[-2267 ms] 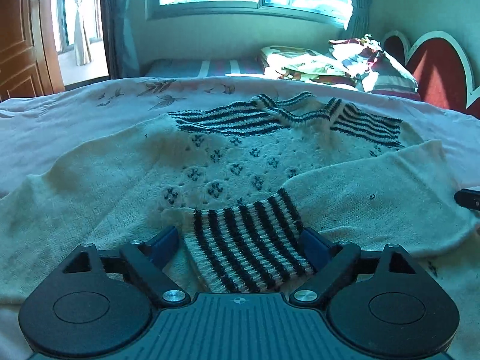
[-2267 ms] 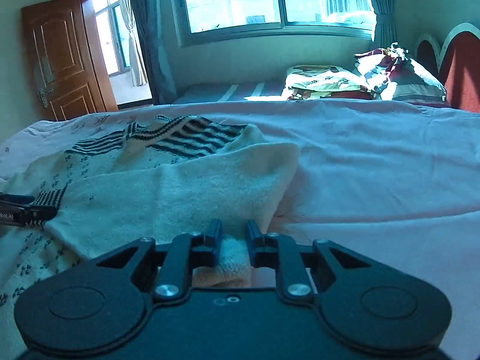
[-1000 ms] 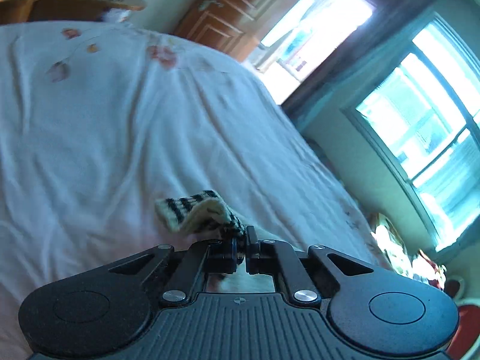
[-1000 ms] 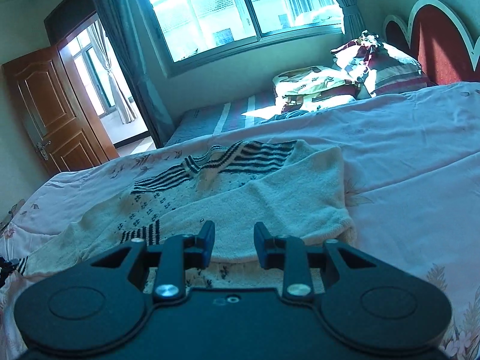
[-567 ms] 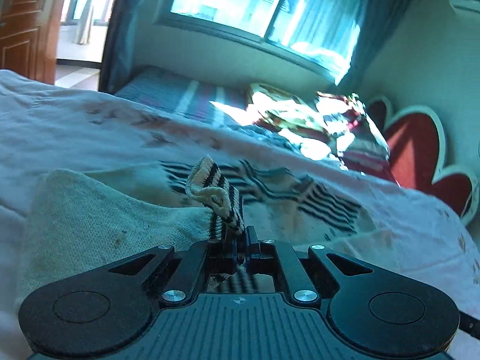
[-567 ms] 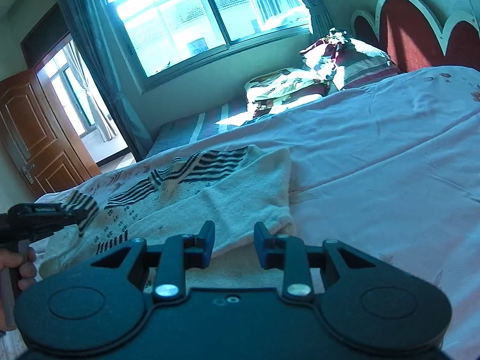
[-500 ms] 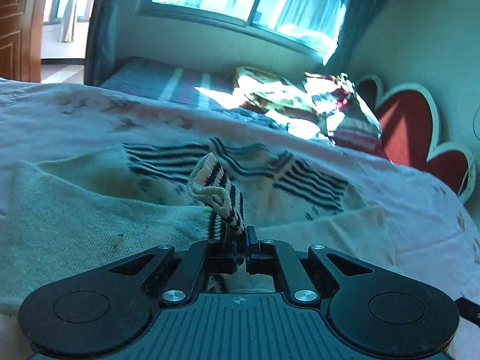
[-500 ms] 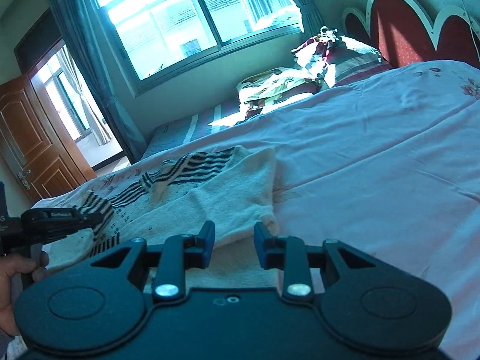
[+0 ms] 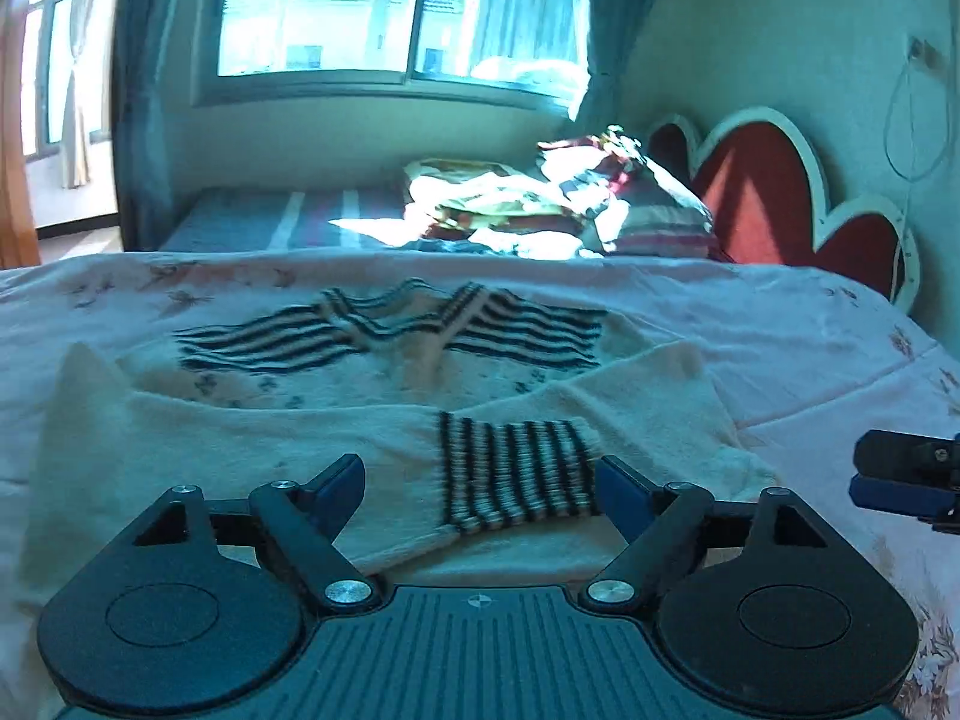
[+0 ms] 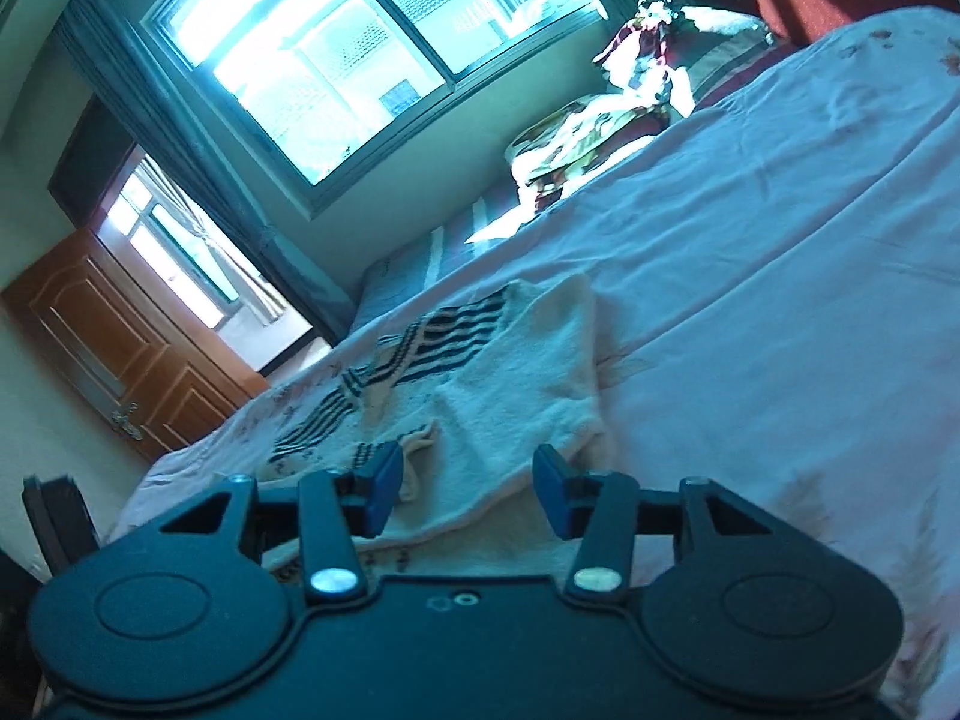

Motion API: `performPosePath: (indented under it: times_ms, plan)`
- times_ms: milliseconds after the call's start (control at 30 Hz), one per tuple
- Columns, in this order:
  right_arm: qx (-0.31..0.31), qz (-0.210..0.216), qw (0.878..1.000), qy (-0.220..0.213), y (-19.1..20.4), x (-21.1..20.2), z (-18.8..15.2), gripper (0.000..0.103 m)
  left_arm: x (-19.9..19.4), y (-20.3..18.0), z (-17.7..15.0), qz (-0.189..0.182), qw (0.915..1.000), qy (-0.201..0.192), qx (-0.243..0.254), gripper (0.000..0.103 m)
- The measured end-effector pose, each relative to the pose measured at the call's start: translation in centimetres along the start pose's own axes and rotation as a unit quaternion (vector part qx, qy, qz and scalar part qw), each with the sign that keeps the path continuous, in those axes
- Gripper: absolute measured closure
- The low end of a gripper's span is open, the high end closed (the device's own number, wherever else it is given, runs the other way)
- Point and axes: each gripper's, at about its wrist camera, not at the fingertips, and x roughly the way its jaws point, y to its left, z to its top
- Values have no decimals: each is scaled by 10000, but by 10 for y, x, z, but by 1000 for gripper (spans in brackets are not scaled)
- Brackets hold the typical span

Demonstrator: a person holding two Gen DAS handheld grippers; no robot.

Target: Fold small clothes

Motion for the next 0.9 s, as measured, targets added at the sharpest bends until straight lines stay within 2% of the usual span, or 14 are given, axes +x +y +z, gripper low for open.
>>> performPosePath:
  times_ms: [67,133,233,300,367,400,433,467,533,633,667,733,867,900]
  plan:
    - [125,184,9996,200,7,23,-1,55,-25,37,-11,383,9990,-78,-216,21]
    - [112,203,9992,334,15,48,-4,55,-39,76,-28,885,9957,29,-287,33]
    - [159,145,9982,558,20,84,-7,55,-47,127,-55,1336,9890,419,-486,33]
    - [81,17,9976,688,23,103,-9,57,-44,147,-66,1454,9866,522,-520,33]
    - [-129,-178,9967,777,30,116,-13,77,-40,157,-68,1405,9873,500,-547,35]
    - [-341,-274,9958,802,35,120,-14,97,-36,159,-68,1353,9883,467,-533,42]
    - [-507,-365,9949,798,40,121,-14,96,-31,161,-67,1317,9888,456,-529,49]
    - [-628,-418,9944,740,44,119,-13,97,-27,164,-66,1291,9889,449,-582,51]
    - [-734,-457,9952,460,49,106,-8,97,-19,164,-62,1270,9890,389,-645,53]
    - [-755,-810,9938,16,42,82,6,97,-11,162,-57,1215,9897,348,-673,56]
    - [-694,-902,9935,-4,35,78,9,97,-7,160,-55,1190,9901,330,-671,57]
    - [-622,-889,9940,133,27,77,11,97,-4,160,-53,1147,9909,282,-642,65]
    - [-675,-874,9937,205,28,81,3,97,-4,159,-47,1085,9920,79,-645,73]
    - [-690,-891,9934,198,29,81,2,97,-4,159,-46,1074,9922,67,-630,81]
